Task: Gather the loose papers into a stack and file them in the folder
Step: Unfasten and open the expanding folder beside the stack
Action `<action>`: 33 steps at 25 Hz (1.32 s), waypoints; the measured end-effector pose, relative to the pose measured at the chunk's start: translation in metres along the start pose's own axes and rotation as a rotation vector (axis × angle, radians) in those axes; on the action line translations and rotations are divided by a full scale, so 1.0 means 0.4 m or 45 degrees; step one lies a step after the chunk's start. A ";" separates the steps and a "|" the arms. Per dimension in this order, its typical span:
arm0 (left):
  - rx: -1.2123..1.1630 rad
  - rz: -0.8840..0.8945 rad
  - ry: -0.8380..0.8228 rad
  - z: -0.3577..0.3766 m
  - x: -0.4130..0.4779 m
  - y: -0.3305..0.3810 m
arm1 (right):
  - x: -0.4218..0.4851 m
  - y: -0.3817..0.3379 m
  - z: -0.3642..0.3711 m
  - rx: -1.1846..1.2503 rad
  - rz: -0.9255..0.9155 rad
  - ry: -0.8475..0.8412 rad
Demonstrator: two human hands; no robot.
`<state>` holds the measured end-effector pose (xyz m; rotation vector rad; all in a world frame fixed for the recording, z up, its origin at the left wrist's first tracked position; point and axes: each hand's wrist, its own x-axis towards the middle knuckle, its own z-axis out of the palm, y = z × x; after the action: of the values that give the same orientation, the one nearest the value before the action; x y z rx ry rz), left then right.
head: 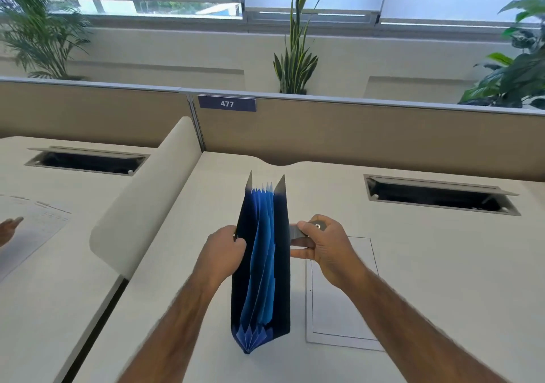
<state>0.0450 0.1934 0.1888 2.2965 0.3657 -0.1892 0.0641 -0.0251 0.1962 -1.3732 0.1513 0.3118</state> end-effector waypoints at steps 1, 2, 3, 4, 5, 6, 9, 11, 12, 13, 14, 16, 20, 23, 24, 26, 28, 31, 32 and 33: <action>0.090 -0.025 0.023 -0.005 0.003 -0.004 | -0.004 0.000 -0.014 -0.009 -0.013 0.006; 0.156 -0.056 0.038 -0.014 0.007 -0.008 | -0.009 0.000 -0.031 -0.013 -0.024 0.020; 0.191 -0.087 0.049 -0.027 0.011 -0.017 | -0.012 0.001 -0.044 -0.018 -0.028 0.048; 0.198 -0.116 0.056 -0.040 0.015 -0.029 | -0.015 0.003 -0.060 -0.023 -0.024 0.089; 0.191 -0.137 0.063 -0.049 0.020 -0.044 | -0.017 0.005 -0.079 -0.023 -0.015 0.134; 0.176 -0.159 0.074 -0.055 0.023 -0.061 | -0.018 0.008 -0.097 -0.019 -0.006 0.168; 0.142 -0.202 0.108 -0.058 0.017 -0.098 | -0.022 0.017 -0.135 -0.006 0.008 0.193; 0.112 -0.051 0.147 -0.049 -0.006 -0.099 | -0.026 0.020 -0.138 0.019 0.008 0.164; 0.139 0.058 0.169 -0.041 -0.018 -0.090 | -0.028 0.018 -0.135 0.034 0.002 0.135; 0.186 0.166 0.184 -0.033 -0.028 -0.080 | -0.030 0.015 -0.129 0.041 -0.005 0.102; 0.223 0.259 0.179 -0.025 -0.035 -0.065 | -0.030 0.010 -0.120 0.040 -0.013 0.069; 0.233 0.273 0.195 -0.006 -0.034 -0.041 | -0.029 0.000 -0.102 0.031 -0.025 0.023; 0.185 0.176 0.205 0.022 -0.045 0.012 | -0.028 -0.015 -0.079 -0.015 -0.037 0.019; 0.223 0.139 0.260 0.033 -0.038 0.023 | -0.031 -0.019 -0.087 -0.045 -0.044 0.034; 0.238 0.104 0.284 0.029 -0.036 0.022 | -0.031 -0.020 -0.095 -0.054 -0.046 0.060; 0.277 0.066 0.326 0.020 -0.034 0.018 | -0.030 -0.020 -0.122 -0.073 -0.048 0.151; 0.294 0.110 0.309 0.014 -0.038 0.016 | -0.028 -0.019 -0.147 -0.056 -0.040 0.223; 0.322 0.241 0.233 0.032 -0.046 0.019 | -0.027 -0.018 -0.157 -0.026 -0.037 0.193; 0.314 0.256 0.246 0.042 -0.046 0.025 | -0.026 -0.019 -0.153 -0.021 -0.043 0.163; 0.294 0.249 0.259 0.050 -0.050 0.039 | -0.024 -0.019 -0.146 -0.020 -0.049 0.139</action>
<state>0.0307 0.1647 0.1910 2.5712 0.2282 0.1077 0.0615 -0.0849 0.1947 -1.4077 0.2131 0.2059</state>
